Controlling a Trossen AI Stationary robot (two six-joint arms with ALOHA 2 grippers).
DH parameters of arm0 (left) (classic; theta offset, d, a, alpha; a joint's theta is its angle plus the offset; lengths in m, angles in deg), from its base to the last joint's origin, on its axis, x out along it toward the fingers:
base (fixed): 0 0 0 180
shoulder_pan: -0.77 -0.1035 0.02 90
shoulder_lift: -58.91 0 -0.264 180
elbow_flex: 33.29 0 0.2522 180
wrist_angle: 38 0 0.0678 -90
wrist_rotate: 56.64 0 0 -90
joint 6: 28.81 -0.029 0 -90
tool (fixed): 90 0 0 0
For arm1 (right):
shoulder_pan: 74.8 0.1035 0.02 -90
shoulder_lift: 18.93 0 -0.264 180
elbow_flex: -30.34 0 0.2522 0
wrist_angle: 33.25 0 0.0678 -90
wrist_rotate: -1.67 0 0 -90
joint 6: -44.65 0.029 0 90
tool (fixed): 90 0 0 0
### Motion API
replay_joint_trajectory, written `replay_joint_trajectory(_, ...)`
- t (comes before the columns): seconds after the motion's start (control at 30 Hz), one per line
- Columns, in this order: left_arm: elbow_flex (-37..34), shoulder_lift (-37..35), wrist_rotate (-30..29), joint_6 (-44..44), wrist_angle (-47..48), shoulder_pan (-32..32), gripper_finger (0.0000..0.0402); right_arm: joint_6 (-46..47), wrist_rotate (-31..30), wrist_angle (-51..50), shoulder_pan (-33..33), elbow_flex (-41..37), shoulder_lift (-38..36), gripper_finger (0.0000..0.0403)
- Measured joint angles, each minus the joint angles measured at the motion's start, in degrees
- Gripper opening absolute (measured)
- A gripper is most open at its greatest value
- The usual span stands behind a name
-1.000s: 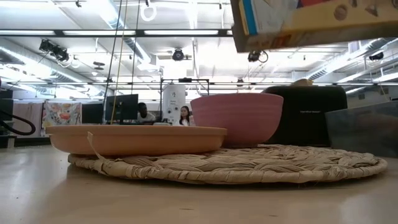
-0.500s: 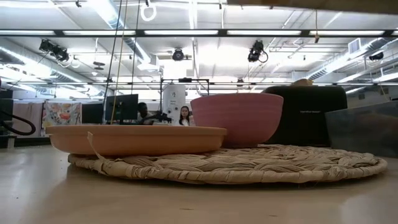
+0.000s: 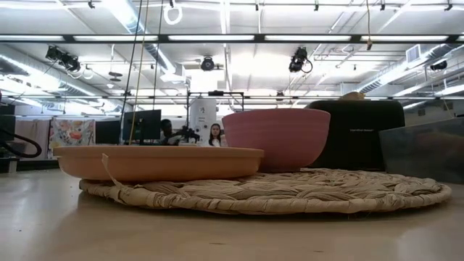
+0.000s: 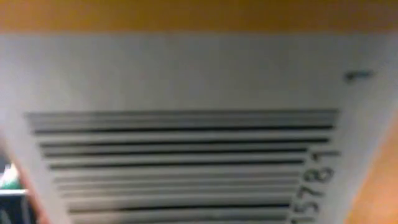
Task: Arrange a breakfast setting
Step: Pour the cereal from the yellow cereal box into the pink bowl
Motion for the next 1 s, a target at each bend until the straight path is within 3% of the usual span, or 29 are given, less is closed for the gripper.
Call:
replay_joint_trajectory(0.13, -6.11, 1.93, 0.77, -2.27, -10.22, -3.02, 0.0315, 4.33, -5.15, 19.36, 0.0, -2.39, 1.41, 0.0241)
replay_joint_trajectory(0.23, -10.67, 5.41, 5.44, -6.68, -24.77, -4.97, 0.0315, 7.52, -8.58, 33.6, 0.0, -5.13, 3.73, 0.0241)
replay_joint_trajectory(0.4, -11.47, 13.55, 14.0, -17.74, -49.22, -6.03, 0.0316, 12.01, -11.88, 53.35, 0.0, -8.61, 10.53, 0.0241)
replay_joint_trajectory(0.53, -11.43, 17.71, 20.89, -21.19, -65.72, -6.68, 0.0316, 13.96, -12.06, 62.45, 0.0, -9.6, 16.9, 0.0241)
replay_joint_trajectory(0.7, -6.24, 20.32, 27.56, -18.02, -60.15, -7.93, 0.0316, 14.12, -10.39, 64.24, 0.36, -9.64, 24.25, 0.0241)
replay_joint_trajectory(0.87, 0.47, 21.65, 29.91, -19.08, -50.51, -9.15, 0.0317, 13.57, -10.2, 69.56, 2.0, -9.8, 30.72, 0.0241)
replay_joint_trajectory(1.0, 1.56, 21.87, 33.5, -15.69, -48.74, -11.25, 0.0317, 13.61, -9.99, 74.21, 2.87, -9.69, 34.56, 0.0241)
